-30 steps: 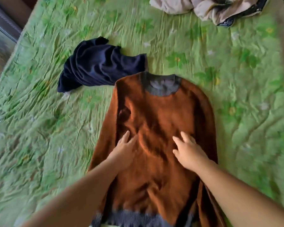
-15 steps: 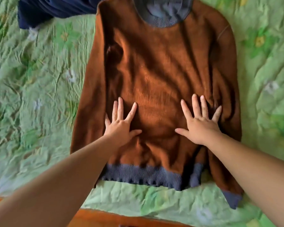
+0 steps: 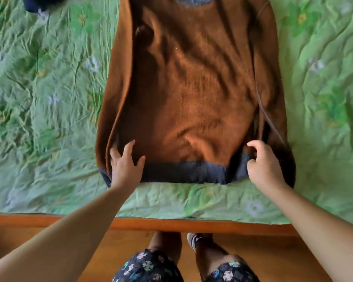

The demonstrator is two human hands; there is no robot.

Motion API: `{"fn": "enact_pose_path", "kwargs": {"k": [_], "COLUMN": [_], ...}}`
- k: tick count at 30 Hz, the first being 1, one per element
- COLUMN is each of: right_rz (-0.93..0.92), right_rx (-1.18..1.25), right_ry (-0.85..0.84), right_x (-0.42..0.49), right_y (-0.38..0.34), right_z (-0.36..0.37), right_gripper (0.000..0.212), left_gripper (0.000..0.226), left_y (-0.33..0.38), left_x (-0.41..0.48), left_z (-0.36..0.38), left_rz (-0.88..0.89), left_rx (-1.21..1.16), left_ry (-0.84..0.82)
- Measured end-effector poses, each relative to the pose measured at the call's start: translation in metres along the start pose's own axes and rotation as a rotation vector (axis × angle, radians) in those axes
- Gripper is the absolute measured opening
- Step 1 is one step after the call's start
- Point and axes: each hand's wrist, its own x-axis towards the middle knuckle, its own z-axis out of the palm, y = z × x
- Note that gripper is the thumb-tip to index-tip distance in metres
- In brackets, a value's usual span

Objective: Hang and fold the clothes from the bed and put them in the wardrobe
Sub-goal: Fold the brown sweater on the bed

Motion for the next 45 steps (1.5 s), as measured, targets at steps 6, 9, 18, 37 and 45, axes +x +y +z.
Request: {"fn": "enact_pose_path", "kwargs": {"k": [6, 9, 18, 37, 45], "right_rz": [0.233, 0.388, 0.549, 0.341, -0.444], "right_rx": [0.211, 0.421, 0.567, 0.006, -0.509], "right_ry": [0.016, 0.037, -0.043, -0.109, 0.053], "right_x": [-0.004, 0.004, -0.017, -0.008, 0.05], "right_y": [-0.007, -0.014, 0.042, 0.034, -0.049], "right_z": [-0.002, 0.004, -0.022, -0.042, -0.025], "right_gripper": [0.038, 0.047, 0.085, 0.047, 0.071], "left_gripper": [0.025, 0.023, 0.032, 0.031, 0.061], "left_y": [-0.017, -0.019, -0.033, -0.015, 0.052], "left_x": [-0.012, -0.016, -0.02, -0.001, 0.049], "left_z": [0.002, 0.011, -0.012, -0.023, -0.022], "left_rz": [-0.067, -0.083, 0.012, 0.042, 0.485], "left_rx": [-0.291, -0.331, -0.159, 0.357, 0.379], "left_ry": [-0.009, 0.005, 0.038, -0.006, -0.022]}}
